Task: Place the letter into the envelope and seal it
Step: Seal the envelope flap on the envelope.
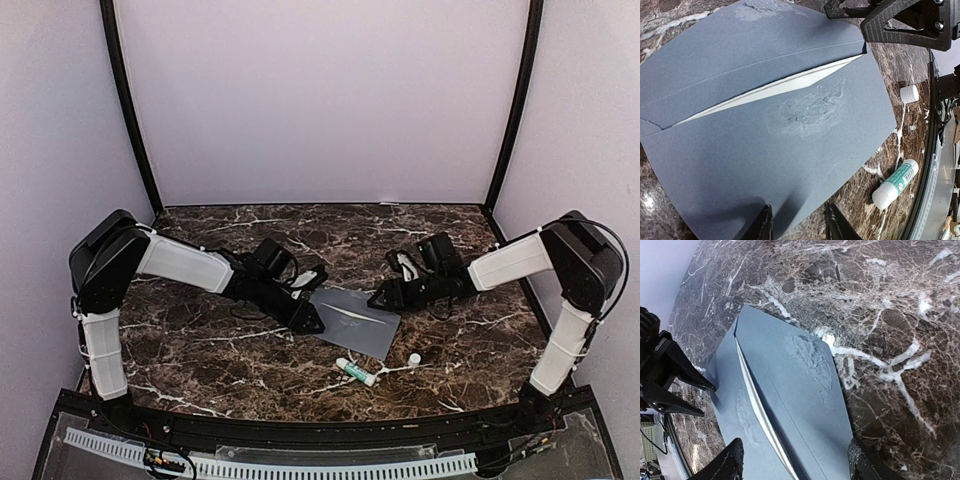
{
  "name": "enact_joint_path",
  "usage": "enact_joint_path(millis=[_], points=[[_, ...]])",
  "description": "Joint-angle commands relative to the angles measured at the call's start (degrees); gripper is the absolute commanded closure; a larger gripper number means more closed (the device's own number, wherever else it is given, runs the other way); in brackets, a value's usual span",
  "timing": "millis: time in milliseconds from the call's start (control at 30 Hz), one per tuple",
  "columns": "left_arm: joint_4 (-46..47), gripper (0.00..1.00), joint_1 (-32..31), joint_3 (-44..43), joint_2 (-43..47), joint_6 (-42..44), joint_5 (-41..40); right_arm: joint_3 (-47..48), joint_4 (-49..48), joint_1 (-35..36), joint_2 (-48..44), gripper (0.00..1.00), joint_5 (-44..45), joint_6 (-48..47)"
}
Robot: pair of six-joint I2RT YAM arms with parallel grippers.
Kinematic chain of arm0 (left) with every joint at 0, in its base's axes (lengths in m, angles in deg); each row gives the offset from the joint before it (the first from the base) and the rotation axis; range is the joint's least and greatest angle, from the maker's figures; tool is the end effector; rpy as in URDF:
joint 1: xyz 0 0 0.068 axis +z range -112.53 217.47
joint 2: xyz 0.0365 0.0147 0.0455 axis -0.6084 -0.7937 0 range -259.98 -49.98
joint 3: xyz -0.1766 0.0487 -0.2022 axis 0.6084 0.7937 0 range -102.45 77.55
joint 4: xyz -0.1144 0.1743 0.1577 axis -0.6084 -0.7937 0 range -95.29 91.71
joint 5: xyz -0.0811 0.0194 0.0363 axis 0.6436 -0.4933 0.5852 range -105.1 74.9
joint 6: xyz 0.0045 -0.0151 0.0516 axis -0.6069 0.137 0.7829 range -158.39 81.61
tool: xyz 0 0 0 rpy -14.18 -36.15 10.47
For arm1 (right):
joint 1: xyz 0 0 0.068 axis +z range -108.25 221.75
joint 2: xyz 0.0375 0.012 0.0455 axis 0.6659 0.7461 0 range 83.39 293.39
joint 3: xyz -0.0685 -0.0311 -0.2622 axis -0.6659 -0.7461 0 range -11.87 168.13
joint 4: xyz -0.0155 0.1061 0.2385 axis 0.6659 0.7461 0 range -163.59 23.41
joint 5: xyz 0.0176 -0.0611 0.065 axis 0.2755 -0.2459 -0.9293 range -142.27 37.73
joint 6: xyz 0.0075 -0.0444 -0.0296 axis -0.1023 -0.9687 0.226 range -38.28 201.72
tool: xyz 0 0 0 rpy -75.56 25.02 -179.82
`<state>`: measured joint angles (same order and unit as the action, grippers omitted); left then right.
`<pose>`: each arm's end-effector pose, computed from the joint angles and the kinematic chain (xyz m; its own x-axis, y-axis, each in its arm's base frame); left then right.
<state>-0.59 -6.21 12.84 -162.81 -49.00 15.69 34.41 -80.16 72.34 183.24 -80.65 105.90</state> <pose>0.2747 -0.2877 0.1339 -0.7006 0.4502 -0.5536 0.7123 0.4873 -0.5052 0.2761 0.1829 0.1351 -0.8721 -0.0969 -0.4797 -0.4051 0.6928 0.5965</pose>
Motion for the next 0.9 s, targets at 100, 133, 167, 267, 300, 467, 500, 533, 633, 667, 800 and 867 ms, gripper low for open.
enact_joint_path(millis=[100,133,167,267,300,467,500,533,633,667,800,867], points=[[-4.3,0.65,-0.2,-0.7,-1.2,1.4,-1.9,4.8,2.4,-0.4,4.8,0.33,-2.0,-2.9],[-4.3,0.65,-0.2,-0.7,-1.2,1.4,-1.9,5.2,2.7,-0.4,5.4,0.33,-2.8,-3.1],[-4.4,0.65,-0.2,-0.8,-1.2,1.4,-1.9,5.4,2.8,-0.4,5.8,0.34,-3.8,-3.1],[-4.4,0.66,-0.2,-0.8,-1.2,1.5,-1.9,5.6,3.0,-0.4,6.3,0.35,-4.3,-3.6],[-4.5,0.66,-0.2,-0.8,-1.2,1.5,-2.0,5.6,3.2,-0.4,6.1,0.35,-3.3,-3.9],[-4.5,0.66,-0.2,-0.9,-1.3,1.6,-2.1,8.6,5.8,-1.0,7.2,0.35,0.4,-5.1],[-4.5,0.66,-0.2,-0.9,-1.2,1.6,-2.1,8.9,5.9,-1.1,7.6,0.35,0.7,-5.1],[-4.5,0.66,-0.2,-0.9,-1.2,1.6,-2.2,9.6,6.0,-1.1,8.0,0.35,1.0,-5.3],[-4.6,0.66,-0.3,-0.9,-1.3,1.6,-2.2,10.2,5.7,-1.1,9.0,0.35,1.3,-5.3],[-4.6,0.66,-0.3,-0.9,-1.3,1.7,-2.3,10.4,5.6,-1.1,9.3,0.35,1.3,-5.2],[-4.7,0.66,-0.3,-1.0,-1.3,1.7,-2.3,10.5,5.2,-1.1,10.4,0.35,-0.1,-5.2],[-4.7,0.66,-0.3,-1.0,-1.2,1.7,-2.2,10.6,5.5,-0.8,11.0,0.36,-2.6,-5.8]])
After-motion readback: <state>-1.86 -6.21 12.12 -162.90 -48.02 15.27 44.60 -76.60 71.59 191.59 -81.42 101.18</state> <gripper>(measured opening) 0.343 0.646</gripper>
